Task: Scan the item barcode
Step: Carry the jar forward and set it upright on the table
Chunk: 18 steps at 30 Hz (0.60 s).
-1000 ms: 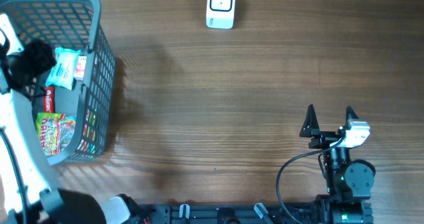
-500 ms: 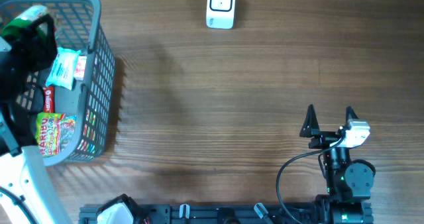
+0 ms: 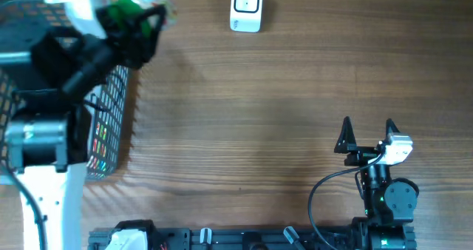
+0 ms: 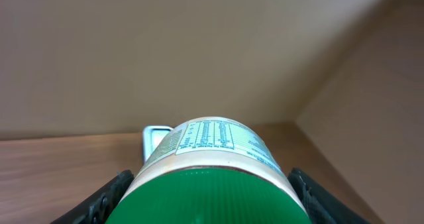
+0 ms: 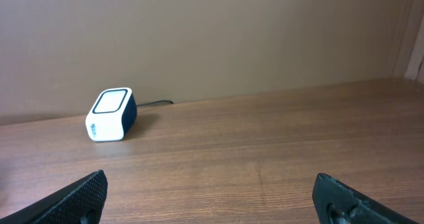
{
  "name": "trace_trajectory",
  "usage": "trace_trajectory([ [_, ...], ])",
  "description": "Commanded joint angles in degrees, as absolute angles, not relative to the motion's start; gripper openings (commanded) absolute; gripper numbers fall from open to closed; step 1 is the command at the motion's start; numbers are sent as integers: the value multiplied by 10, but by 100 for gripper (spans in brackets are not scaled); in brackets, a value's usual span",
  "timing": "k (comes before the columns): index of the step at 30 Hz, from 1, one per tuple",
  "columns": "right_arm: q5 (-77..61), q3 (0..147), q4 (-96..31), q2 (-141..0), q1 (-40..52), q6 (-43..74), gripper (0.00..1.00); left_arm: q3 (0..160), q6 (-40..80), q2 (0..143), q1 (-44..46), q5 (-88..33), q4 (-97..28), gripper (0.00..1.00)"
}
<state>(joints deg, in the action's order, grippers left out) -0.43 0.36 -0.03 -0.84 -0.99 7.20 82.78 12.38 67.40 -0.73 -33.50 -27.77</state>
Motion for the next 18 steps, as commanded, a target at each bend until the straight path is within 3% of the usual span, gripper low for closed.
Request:
trace_trajectory([
  [1, -13, 3, 2, -5, -7, 64, 100, 841, 128, 704, 53, -298, -276, 61],
  [9, -13, 3, 2, -5, -7, 64, 100, 841, 107, 856, 189, -196, -404, 60],
  [18, -13, 3, 2, -5, -7, 64, 100, 841, 99, 999, 281, -35, -451, 64],
])
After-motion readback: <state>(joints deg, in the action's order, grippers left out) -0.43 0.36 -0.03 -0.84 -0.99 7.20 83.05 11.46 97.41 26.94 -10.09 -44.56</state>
